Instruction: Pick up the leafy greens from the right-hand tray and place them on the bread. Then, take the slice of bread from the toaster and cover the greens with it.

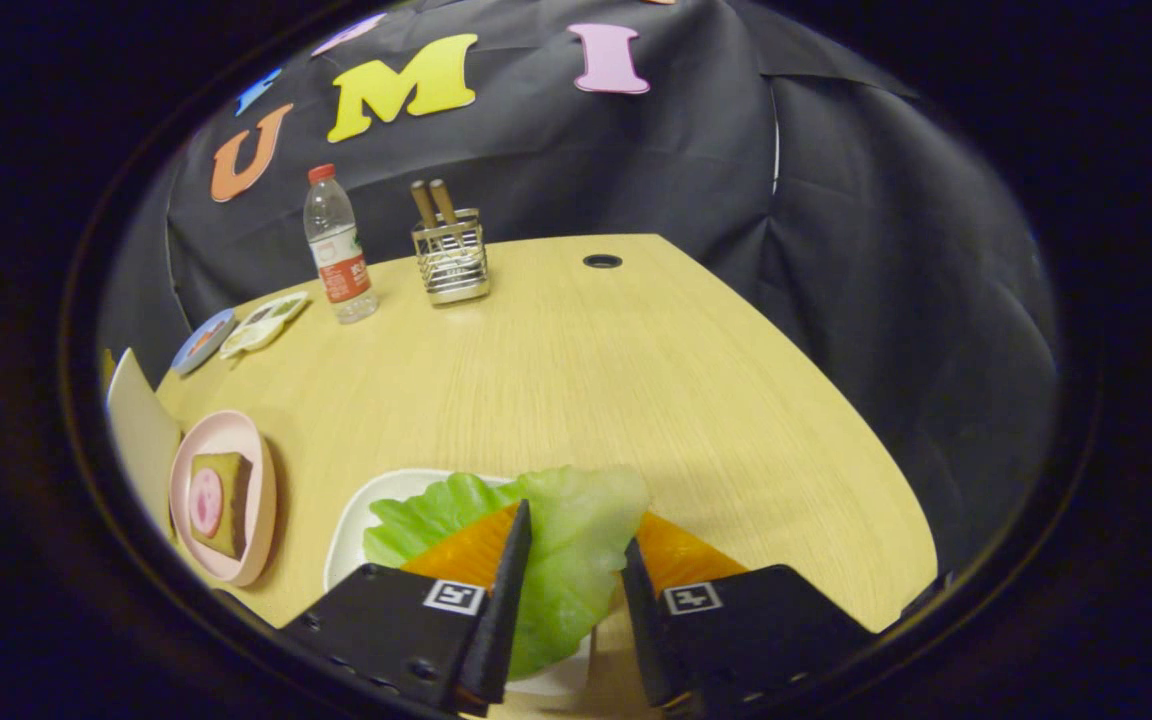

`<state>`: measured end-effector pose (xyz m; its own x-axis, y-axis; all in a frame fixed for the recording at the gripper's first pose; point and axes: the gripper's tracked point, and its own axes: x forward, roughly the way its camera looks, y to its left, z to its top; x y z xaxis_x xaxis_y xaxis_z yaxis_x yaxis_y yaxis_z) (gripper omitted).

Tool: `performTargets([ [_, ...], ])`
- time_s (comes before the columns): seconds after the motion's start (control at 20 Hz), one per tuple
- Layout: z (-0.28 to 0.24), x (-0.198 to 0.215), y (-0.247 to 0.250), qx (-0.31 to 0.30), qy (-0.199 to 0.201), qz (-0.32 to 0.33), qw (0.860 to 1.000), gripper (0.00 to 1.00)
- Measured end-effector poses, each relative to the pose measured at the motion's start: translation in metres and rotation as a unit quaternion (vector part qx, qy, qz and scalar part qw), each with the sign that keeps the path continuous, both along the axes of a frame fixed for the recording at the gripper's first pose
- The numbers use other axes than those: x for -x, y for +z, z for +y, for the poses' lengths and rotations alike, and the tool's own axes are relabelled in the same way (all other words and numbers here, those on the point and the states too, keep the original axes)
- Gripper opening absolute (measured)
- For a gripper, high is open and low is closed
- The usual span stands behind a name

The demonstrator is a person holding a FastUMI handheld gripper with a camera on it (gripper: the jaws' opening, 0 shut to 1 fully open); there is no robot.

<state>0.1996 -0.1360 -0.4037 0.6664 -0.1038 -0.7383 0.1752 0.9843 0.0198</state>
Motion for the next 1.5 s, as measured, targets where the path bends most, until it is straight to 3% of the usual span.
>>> performTargets([
  [0.05, 0.002, 0.002, 0.003, 0.006, 0.001, -0.001, 1.000, 0.32],
  [0.25, 0.007, 0.009, 0.014, 0.007, 0.006, 0.000, 1.000, 0.06],
  [0.95, 0.060, 0.038, 0.156, 0.018, 0.042, -0.111, 0.993, 0.00],
  [1.5, 0.206, 0.048, 0.187, -0.008, 0.139, -0.125, 0.982, 0.00],
])
